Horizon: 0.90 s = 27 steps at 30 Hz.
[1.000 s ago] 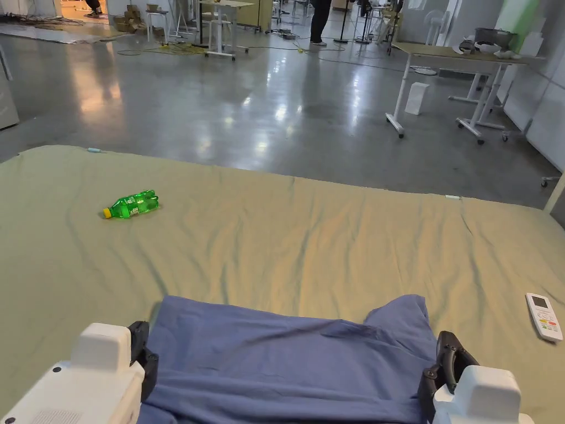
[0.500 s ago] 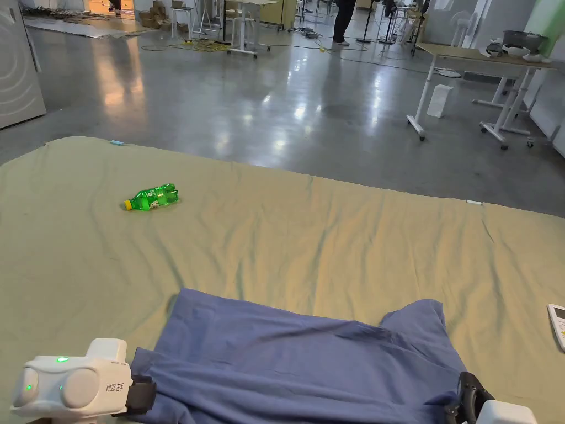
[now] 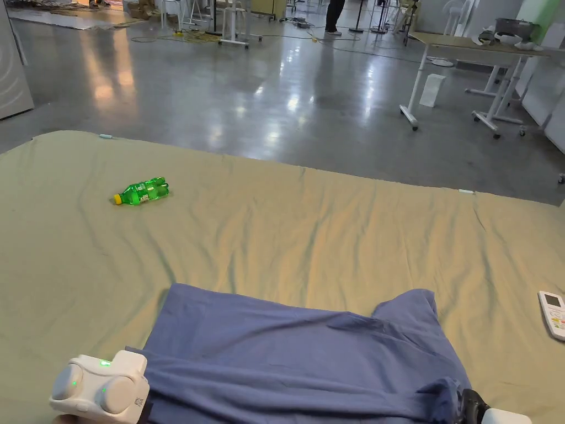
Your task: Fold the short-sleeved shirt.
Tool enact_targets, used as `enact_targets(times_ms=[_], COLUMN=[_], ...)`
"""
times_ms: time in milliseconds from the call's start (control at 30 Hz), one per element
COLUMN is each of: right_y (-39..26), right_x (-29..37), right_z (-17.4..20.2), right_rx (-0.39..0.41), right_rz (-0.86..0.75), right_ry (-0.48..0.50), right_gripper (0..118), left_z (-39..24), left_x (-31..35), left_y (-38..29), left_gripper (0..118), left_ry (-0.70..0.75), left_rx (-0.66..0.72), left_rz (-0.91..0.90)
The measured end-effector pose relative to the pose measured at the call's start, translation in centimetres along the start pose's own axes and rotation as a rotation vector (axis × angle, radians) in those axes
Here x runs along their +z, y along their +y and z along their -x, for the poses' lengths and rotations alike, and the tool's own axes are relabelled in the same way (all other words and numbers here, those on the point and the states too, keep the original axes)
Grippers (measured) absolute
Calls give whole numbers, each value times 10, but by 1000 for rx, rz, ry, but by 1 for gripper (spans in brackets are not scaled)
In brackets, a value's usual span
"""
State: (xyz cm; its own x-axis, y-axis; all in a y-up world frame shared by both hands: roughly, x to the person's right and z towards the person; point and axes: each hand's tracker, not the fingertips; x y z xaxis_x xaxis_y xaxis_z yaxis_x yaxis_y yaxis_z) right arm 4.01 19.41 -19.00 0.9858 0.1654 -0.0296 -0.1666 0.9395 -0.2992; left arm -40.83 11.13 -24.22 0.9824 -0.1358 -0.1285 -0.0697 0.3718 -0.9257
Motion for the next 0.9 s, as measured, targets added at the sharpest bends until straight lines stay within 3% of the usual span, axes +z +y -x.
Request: enact_targets(times_ms=[67, 267, 300, 333, 367, 533, 633, 700, 733, 767, 900], right_y=[-2, -7, -11, -14, -17, -48, -66, -56, -52, -49, -43], right_x=[-4, -30, -38, -45, -54, -96, -118, -107, -102, -100, -96], right_z=[-5, -37, -42, -48, -50, -54, -48, -41, -40, -39, -39], right_rx=[-7, 71, 63, 70, 85, 121, 134, 121, 110, 80, 75], right_rz=[26, 227, 297, 356, 414, 578, 709, 687, 679, 681, 678], right_ry=[2, 27, 75, 54, 108, 137, 145, 152, 155, 188, 177], right_gripper=[0, 1, 5, 16, 34, 63, 62, 51, 36, 14, 8], left_z=[5, 9, 10, 27, 29, 25, 23, 23, 24, 24, 26], left_x=[6, 52, 57, 37, 38, 53, 51, 48, 46, 47, 51], left_y=[-2, -24, -28, -27, -29, -39, -39, -41, -41, -42, -38], left_gripper=[8, 6, 6, 6, 6, 6, 6, 6, 6, 6, 6], left_ry=[-6, -42, -49, -65, -68, -67, -66, -71, -74, -77, -81], left_rx=[3, 49, 60, 72, 78, 89, 91, 99, 104, 109, 102], left_rz=[-17, -93, -102, -106, -111, -146, -145, -142, -138, -137, -152])
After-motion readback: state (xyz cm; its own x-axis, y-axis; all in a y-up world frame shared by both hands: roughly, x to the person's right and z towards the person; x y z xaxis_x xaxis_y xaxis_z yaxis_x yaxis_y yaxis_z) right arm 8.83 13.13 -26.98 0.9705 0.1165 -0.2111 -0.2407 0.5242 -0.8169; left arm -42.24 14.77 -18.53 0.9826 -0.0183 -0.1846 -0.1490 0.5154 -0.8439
